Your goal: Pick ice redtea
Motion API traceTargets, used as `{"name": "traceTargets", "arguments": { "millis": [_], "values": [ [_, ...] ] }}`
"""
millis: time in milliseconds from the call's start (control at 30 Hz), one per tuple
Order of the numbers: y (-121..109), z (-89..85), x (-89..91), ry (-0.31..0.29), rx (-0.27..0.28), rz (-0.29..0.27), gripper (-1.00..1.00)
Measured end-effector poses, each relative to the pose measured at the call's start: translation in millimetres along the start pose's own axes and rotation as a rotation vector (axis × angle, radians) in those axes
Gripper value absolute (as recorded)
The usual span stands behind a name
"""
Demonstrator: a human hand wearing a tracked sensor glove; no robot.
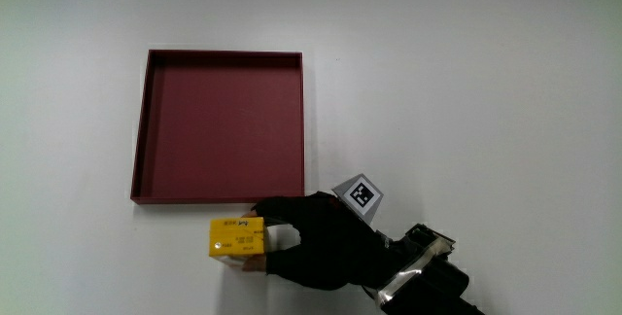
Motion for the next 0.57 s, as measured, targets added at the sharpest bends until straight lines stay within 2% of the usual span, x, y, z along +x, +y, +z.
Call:
{"name": "traceTargets", "arguments": {
  "millis": [100,167,267,367,433,500,567],
  "values": [
    [1.4,-0.4,-2.4,0.002,-0.01,0.003,1.0],
    [1.8,-0.2,-4.8,0.026,-0.021,-0.005,1.0],
    [3.1,2.0,-11.9,0.039,-0.016,0.015,1.0],
    [6.8,7.2,-25.3,0.09,0.002,0.05,1.0],
    [9.3,13.1,-35.5,0.069,0.016,0.076,1.0],
    [13.3,18.4,-48.8,0.087,0.049,0.131,1.0],
    [17.7,26.1,-54.7,0.058,0.068,0.151,1.0]
  ]
}}
